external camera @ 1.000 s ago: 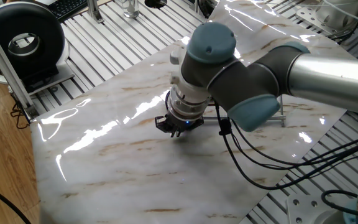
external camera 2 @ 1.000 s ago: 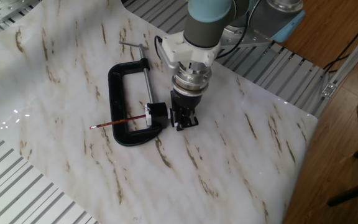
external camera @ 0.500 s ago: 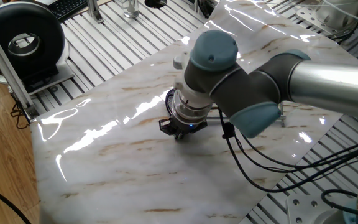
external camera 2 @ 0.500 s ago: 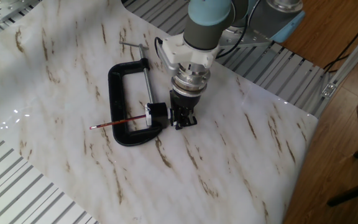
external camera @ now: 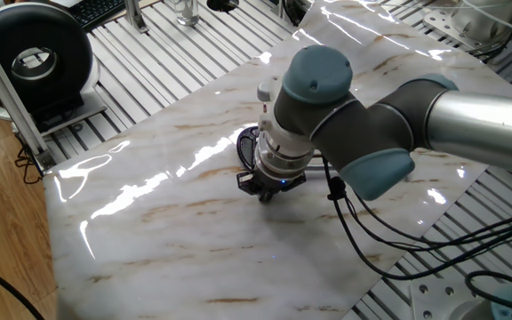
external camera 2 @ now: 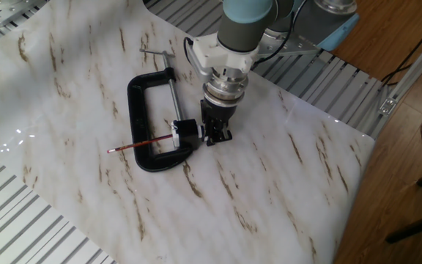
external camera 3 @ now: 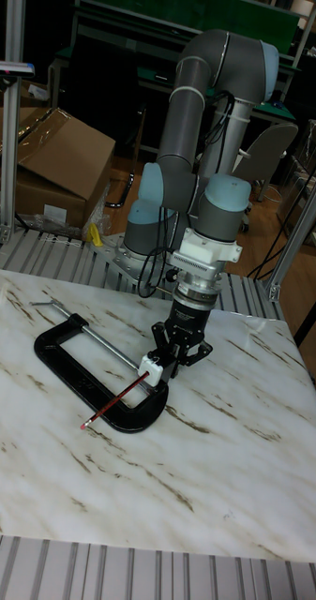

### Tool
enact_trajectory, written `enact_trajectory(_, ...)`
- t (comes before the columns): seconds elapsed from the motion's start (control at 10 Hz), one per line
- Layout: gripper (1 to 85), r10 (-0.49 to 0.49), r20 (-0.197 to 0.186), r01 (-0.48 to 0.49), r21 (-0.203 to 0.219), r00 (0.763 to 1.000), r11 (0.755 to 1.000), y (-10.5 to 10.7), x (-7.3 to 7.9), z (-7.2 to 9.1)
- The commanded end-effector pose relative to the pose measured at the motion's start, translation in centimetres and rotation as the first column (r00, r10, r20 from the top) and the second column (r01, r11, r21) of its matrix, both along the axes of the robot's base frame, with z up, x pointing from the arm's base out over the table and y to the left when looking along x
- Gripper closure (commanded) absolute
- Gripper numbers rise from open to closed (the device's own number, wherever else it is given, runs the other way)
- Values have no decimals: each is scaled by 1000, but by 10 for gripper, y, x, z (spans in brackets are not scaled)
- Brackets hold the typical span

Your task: Sharpen the pencil with a pencil sharpener

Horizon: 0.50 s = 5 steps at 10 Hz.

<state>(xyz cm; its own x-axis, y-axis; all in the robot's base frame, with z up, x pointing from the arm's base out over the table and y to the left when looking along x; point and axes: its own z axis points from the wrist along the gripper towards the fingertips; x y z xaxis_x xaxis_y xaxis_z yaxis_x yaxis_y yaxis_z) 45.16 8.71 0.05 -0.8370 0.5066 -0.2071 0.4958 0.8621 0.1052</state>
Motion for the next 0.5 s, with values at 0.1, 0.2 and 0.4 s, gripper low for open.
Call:
enact_trajectory(0.1,847,-8,13,8,7,1000,1000,1,4,1)
enact_trajectory(0.2,840,-8,10,8,11,1000,1000,1,2,6)
enact_trajectory(0.4,833,-8,10,8,13,1000,1000,1,1,7)
